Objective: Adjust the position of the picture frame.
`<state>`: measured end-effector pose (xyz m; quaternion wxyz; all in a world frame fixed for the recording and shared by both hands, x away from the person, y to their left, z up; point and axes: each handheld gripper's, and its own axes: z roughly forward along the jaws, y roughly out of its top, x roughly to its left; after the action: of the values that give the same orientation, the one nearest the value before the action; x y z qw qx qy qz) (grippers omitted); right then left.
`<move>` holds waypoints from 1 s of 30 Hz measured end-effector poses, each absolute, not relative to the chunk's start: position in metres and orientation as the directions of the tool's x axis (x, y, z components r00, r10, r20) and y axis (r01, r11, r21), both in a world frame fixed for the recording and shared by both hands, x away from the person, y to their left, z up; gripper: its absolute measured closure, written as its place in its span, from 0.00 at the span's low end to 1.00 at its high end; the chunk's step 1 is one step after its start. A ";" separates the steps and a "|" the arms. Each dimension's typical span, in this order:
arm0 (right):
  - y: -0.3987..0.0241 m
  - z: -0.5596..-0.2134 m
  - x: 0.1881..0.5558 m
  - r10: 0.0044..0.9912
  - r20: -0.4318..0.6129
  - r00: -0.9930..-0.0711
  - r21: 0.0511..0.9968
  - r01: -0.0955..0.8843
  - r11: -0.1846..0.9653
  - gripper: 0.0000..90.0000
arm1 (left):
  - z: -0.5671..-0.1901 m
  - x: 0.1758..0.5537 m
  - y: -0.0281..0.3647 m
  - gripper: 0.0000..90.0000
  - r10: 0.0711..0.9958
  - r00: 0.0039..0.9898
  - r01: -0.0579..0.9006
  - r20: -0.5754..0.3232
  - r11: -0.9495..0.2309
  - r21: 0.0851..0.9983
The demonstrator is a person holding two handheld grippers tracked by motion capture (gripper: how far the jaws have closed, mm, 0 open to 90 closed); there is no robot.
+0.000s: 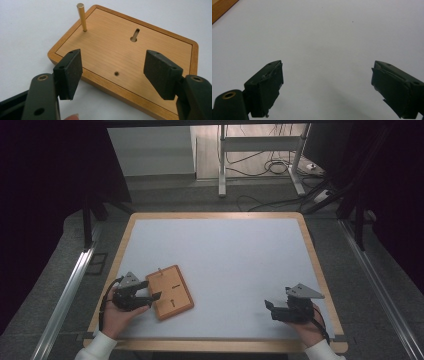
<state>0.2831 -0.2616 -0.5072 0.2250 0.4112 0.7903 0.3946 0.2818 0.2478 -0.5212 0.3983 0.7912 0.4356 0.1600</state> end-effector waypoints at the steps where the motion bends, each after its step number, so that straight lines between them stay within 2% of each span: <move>1: -0.261 -0.508 0.284 0.823 -0.038 -0.567 0.805 0.470 0.361 0.12 | -0.521 0.282 0.248 0.35 0.818 0.567 0.563 -0.095 -0.301 0.769; 30: -0.263 -0.510 0.276 0.800 -0.052 -0.598 0.780 0.476 0.407 0.14 | -0.520 0.291 0.247 0.33 0.825 0.558 0.567 -0.089 -0.300 0.767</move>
<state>0.2758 -0.2632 -0.5096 0.2148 0.3934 0.8107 0.3765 0.2911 0.2468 -0.5203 0.3944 0.7896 0.4407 0.1636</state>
